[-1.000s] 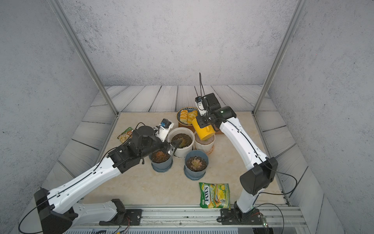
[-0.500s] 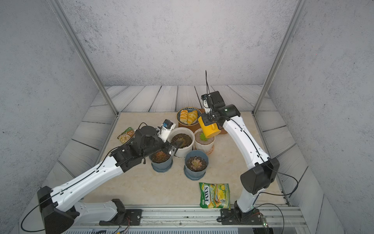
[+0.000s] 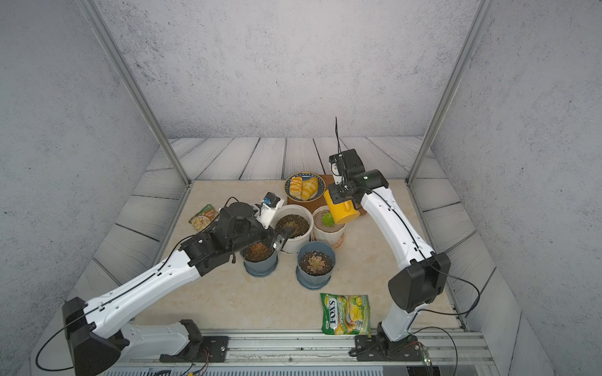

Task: Water the succulent around the soil edge
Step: Water the soil of the potted plant with water.

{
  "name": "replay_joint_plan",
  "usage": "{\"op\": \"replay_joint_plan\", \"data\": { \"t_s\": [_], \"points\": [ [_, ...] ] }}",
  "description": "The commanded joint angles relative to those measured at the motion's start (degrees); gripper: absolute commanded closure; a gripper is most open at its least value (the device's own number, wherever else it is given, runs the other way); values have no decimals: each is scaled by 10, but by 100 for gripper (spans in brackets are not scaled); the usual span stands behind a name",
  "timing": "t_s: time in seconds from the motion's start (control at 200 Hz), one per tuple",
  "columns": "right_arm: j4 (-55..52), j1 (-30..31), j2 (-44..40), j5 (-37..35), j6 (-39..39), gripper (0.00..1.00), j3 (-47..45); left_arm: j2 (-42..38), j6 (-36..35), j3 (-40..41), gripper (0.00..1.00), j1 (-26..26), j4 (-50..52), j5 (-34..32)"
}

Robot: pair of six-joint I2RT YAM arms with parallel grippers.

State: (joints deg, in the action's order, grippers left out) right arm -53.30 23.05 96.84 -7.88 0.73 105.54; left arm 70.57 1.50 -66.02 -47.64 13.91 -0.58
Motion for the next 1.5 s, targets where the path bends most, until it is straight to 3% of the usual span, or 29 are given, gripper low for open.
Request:
{"op": "replay_joint_plan", "data": {
  "t_s": [0.0, 0.831, 1.171, 1.491],
  "points": [
    [1, -1, -50, -8, 7, 100, -19, 2, 3, 4, 2, -1, -9, 5],
    [-14, -3, -180, 12, 20, 100, -129, 6, -11, 4, 2, -16, -6, -4],
    [-20, -4, -223, 89, 36, 100, -167, 3, -21, 6, 1, -25, -4, -15],
    [8, -3, -209, 190, 63, 100, -164, 3, -33, 6, 2, -32, -3, -27]
  ]
}}
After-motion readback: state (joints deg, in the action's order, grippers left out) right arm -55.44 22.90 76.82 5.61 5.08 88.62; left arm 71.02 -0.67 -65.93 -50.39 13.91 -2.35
